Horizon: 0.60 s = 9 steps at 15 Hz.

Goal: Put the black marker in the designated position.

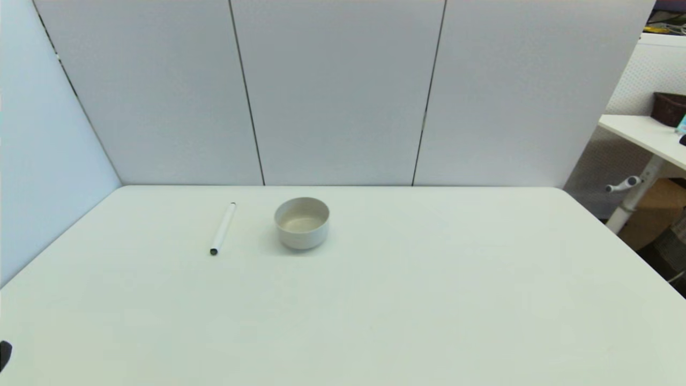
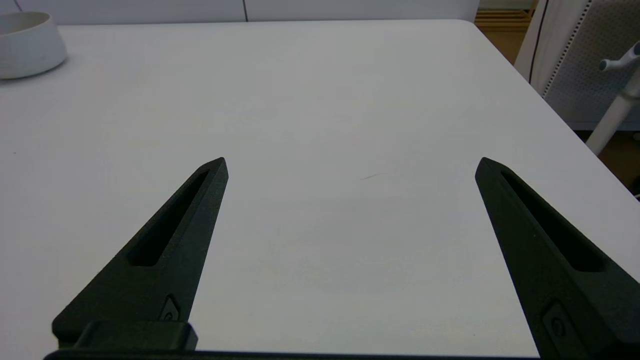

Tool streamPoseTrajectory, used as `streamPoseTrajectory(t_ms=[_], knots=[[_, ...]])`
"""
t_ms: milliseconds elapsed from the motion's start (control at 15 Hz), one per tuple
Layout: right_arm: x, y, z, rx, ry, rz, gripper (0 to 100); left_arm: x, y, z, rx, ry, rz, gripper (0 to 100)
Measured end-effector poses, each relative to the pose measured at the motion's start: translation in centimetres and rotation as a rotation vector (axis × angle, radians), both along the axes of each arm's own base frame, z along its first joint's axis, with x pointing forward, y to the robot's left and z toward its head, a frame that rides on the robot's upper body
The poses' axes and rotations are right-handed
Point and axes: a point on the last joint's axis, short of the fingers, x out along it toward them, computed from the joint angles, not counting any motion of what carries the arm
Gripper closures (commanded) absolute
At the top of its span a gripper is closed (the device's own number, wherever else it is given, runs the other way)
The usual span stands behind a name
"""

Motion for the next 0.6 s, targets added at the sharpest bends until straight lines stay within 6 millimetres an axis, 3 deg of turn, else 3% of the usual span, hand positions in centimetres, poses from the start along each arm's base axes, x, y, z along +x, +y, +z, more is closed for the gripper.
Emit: streamPoseTrajectory(t_ms=[400,600], knots=[[0.0,0.0,0.0,0.000,0.000,0.000,0,-1.1,0.1,-8.7,-0.017,0.044,0.113,0],[0.0,0.0,0.0,0.000,0.000,0.000,0,-1.2,0.3,-10.9,-0.050,0.150,0.189,0]])
